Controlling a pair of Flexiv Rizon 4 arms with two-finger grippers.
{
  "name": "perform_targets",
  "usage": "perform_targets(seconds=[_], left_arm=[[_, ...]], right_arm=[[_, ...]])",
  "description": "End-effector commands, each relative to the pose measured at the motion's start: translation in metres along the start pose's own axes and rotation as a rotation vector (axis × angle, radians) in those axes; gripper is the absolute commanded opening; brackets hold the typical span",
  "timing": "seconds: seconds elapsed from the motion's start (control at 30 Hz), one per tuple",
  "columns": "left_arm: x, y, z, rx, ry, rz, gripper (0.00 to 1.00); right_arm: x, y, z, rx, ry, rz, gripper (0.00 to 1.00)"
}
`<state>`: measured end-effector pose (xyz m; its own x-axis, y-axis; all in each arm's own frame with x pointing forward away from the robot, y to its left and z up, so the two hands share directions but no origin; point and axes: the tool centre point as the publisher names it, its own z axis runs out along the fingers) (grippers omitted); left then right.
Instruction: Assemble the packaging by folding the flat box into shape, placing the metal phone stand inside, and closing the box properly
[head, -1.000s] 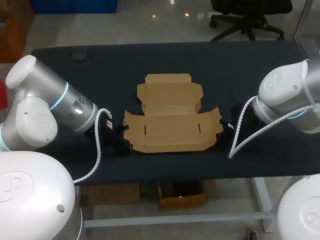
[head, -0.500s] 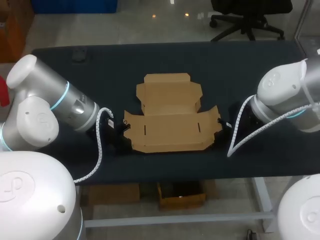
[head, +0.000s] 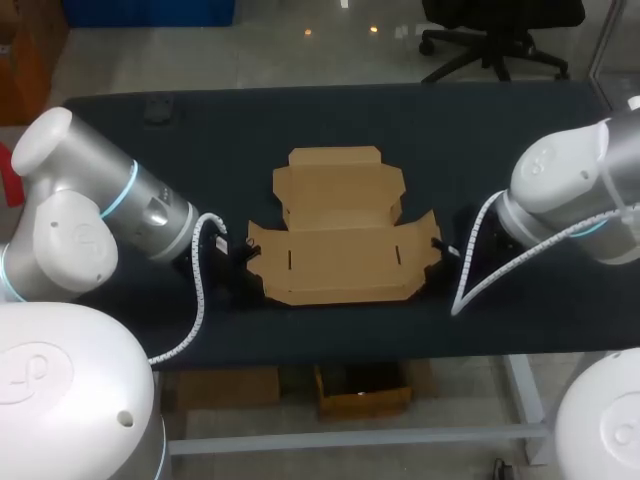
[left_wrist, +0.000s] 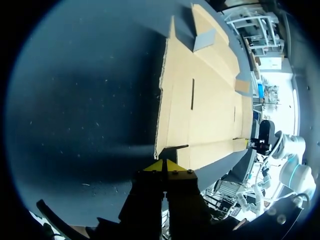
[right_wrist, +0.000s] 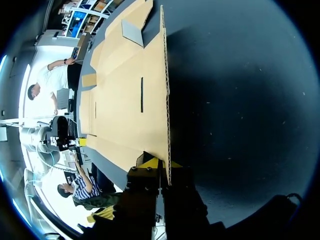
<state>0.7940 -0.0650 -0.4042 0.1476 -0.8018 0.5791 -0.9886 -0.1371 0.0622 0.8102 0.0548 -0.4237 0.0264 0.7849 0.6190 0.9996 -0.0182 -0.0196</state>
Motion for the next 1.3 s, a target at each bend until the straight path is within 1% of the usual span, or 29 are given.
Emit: perform_targets(seconds=[0.03, 0.33, 0.57, 0.8, 1.3], left_arm=[[0.001, -0.004, 0.002, -0.004, -0.004, -0.002, 0.0], [0.001, -0.007, 0.0, -0.003, 0.0, -0.006, 0.0], [-0.005, -0.005, -0.002, -0.002, 0.002, -0.015, 0.0], [-0.006, -0.004, -0.001, -0.006, 0.004, -0.023, 0.0], [0.002, 0.0, 0.001, -0.042, 0.009, -0.035, 0.0]], right_arm=[[0.002, -0.001, 0.001, 0.007, 0.0, -0.001, 0.0], [0.007, -0.004, -0.002, -0.001, -0.007, -0.012, 0.0], [0.007, -0.005, -0.004, -0.005, -0.01, -0.01, 0.0], [0.012, -0.005, -0.008, -0.015, -0.012, -0.017, 0.0], [0.015, -0.003, -0.007, -0.013, -0.014, -0.024, 0.0]])
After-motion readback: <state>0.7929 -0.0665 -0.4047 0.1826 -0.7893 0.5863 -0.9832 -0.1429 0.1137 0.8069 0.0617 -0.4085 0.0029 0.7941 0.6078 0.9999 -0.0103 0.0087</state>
